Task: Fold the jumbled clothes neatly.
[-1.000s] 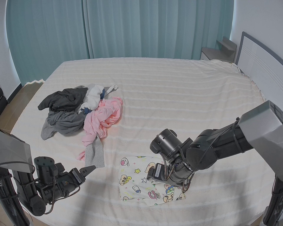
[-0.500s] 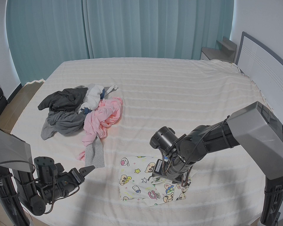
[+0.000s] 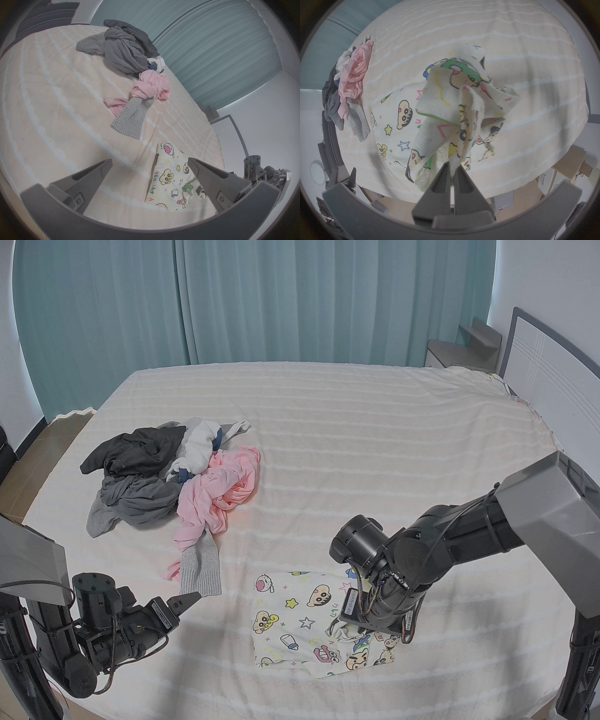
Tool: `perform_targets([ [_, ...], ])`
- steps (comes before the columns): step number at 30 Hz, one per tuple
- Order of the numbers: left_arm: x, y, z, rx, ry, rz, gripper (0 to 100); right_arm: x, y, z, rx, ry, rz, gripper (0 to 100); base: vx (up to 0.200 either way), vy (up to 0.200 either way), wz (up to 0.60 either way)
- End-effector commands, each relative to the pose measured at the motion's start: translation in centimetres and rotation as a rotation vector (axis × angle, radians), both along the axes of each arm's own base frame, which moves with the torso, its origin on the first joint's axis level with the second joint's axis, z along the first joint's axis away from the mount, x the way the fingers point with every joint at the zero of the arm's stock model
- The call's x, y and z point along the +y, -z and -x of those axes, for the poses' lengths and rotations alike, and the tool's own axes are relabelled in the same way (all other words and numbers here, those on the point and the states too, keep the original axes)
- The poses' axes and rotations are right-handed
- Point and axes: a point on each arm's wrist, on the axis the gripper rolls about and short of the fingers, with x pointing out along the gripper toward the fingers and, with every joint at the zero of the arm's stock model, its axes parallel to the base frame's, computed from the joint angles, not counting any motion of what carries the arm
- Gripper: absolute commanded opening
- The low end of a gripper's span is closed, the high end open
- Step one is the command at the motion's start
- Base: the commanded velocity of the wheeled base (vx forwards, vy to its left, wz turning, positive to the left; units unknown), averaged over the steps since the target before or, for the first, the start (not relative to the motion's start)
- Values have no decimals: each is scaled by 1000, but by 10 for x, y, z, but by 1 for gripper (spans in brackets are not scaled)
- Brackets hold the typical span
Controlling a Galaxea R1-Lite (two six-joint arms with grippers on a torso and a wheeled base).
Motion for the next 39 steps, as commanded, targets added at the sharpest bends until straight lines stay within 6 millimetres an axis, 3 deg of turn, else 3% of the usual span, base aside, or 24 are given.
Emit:
perform_targets([
  [1, 0, 2, 1, 4, 1, -2, 100, -18, -11, 13, 17, -9, 4, 0, 0, 0, 0],
  [15, 0, 2, 1, 7, -1, -3, 100, -69, 22, 13, 42, -62, 109, 0, 0, 0, 0],
  [30, 0, 4, 1, 14, -1, -5, 100, -103, 39, 1, -35, -72, 217, 0, 0, 0, 0],
  [38, 0, 6, 1, 20, -1, -6, 100, -104, 46, 5, -42, -82, 206, 0, 0, 0, 0],
  [39, 0, 6, 1, 20, -1, -6, 100, -104, 46, 5, -43, -81, 206, 100, 0, 0, 0],
])
